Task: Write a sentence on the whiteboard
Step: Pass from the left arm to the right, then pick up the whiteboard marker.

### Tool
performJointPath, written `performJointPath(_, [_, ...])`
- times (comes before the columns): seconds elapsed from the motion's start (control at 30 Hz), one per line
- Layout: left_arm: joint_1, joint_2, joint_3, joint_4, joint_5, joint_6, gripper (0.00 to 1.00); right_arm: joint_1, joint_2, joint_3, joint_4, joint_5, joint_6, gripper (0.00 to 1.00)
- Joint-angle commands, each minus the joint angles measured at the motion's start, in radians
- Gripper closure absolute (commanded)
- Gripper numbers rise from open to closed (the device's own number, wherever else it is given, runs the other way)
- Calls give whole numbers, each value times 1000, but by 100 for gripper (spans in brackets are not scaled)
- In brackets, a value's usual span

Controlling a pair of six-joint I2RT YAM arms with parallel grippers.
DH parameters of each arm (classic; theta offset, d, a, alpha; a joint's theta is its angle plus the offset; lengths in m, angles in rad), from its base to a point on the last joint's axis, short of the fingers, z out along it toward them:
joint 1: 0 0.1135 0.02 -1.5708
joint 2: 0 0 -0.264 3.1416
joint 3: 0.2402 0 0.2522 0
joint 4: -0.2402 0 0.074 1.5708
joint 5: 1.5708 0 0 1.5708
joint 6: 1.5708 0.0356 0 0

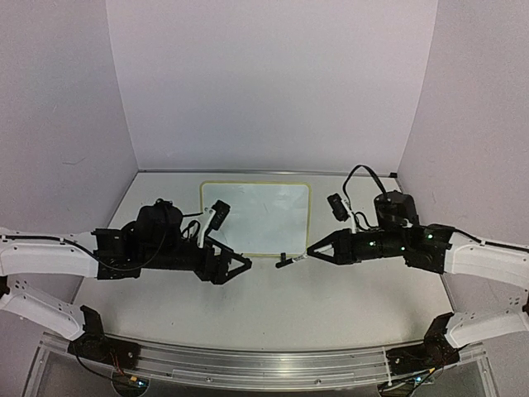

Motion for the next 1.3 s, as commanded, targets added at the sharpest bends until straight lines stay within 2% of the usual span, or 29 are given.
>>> performJointPath(0.0, [59,-73,-60,238,-19,-221,17,-8,-116,-71,118,228,24,100])
performJointPath(0.13, [81,-81,-101,384,-30,-362,14,-8,-161,-139,297,230,84,100])
performJointPath(0.27, [86,-51,-104,488,9,-431,13,-8,-104,-103,358,145,93,100])
performJointPath(0.6, [88,48,-36,508,121,-469,11,6,52,-19,558,-29,139,100])
performJointPath(0.93, [88,116,-40,693,211,-523,12,30,170,27,682,-142,200,100])
performJointPath(1.03, [89,124,-50,739,219,-540,19,30,193,27,745,-170,235,100])
performJointPath(1.27, [91,115,-101,844,217,-584,54,31,214,-9,860,-189,311,100])
